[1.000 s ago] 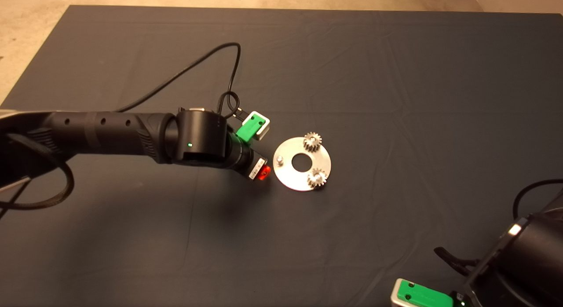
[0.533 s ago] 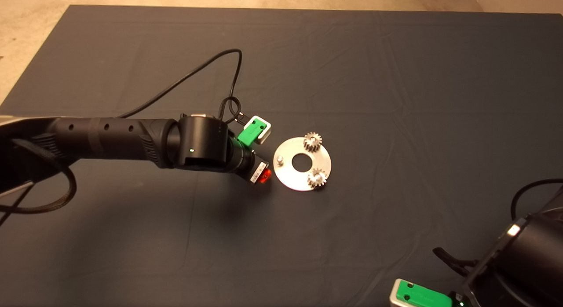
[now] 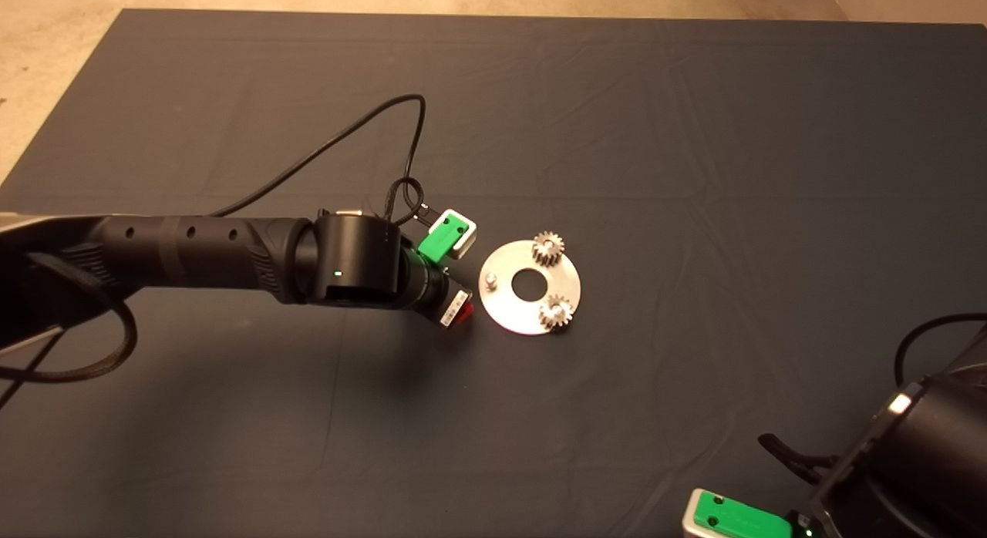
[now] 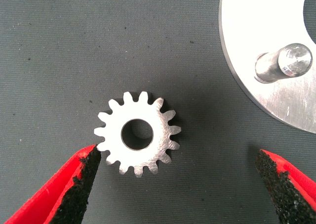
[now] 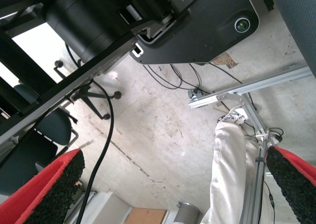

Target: Install three planetary gears onto the carrier pins

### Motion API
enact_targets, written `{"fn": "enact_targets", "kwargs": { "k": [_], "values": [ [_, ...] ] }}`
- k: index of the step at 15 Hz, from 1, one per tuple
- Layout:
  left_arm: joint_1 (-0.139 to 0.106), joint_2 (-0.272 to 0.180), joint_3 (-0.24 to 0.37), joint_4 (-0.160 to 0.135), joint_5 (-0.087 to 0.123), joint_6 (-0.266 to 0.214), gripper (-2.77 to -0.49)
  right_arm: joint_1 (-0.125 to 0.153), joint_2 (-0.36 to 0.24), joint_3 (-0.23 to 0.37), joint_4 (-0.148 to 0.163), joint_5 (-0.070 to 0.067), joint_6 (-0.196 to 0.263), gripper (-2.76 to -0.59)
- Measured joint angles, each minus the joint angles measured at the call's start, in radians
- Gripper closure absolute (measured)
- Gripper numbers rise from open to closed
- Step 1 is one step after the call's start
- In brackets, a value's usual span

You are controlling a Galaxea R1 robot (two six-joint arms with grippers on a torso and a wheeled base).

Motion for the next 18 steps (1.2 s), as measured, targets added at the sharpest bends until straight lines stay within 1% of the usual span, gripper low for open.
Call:
{"fn": "enact_targets", "kwargs": {
  "k": [1, 2, 3, 5, 6, 7, 8, 10, 12, 13, 15, 16, 18],
  "values": [
    [0.003, 0.000, 0.003, 0.012, 0.001, -0.006, -2.23, 0.000, 0.001, 0.000, 0.000, 0.000, 0.001, -2.73],
    [0.009, 0.000, 0.007, 0.029, 0.001, -0.016, -2.16, 0.000, 0.005, 0.000, 0.000, 0.000, 0.001, -2.73],
    [0.011, 0.000, 0.008, 0.039, 0.001, -0.018, -2.11, 0.000, 0.013, 0.000, 0.000, 0.000, 0.002, -2.73],
    [0.011, 0.000, 0.008, 0.049, -0.001, -0.021, -2.09, 0.001, 0.020, 0.000, 0.000, 0.000, 0.006, -2.73],
    [0.011, -0.001, 0.008, 0.055, 0.000, -0.021, -1.97, 0.000, 0.020, 0.000, 0.000, 0.000, 0.009, -2.73],
    [0.011, 0.000, 0.008, 0.062, 0.000, -0.021, -1.94, 0.000, 0.021, 0.000, 0.000, -0.001, 0.009, -2.73],
    [0.011, 0.000, 0.008, 0.067, -0.001, -0.021, -1.94, 0.000, 0.022, 0.000, 0.000, 0.000, 0.009, -2.73],
    [0.011, 0.000, 0.008, 0.073, -0.001, -0.021, -1.81, 0.000, 0.022, 0.000, 0.000, 0.000, 0.009, -2.73],
    [0.011, 0.000, 0.008, 0.074, -0.001, -0.021, -1.78, 0.000, 0.023, 0.000, 0.000, 0.000, 0.010, -2.73],
    [0.011, 0.000, 0.008, 0.074, -0.001, -0.021, -1.68, 0.000, 0.023, 0.000, 0.000, 0.000, 0.010, -2.73],
    [0.014, 0.000, 0.008, 0.079, -0.001, -0.021, -1.67, 0.001, 0.024, 0.000, 0.000, 0.000, 0.013, -2.73],
    [0.014, 0.000, 0.010, 0.087, -0.001, -0.022, -1.67, 0.001, 0.024, 0.000, 0.000, 0.000, 0.013, -2.73],
    [0.022, 0.000, 0.014, 0.100, -0.001, -0.033, -1.51, 0.001, 0.024, 0.000, 0.000, 0.000, 0.013, -2.73]
  ]
}}
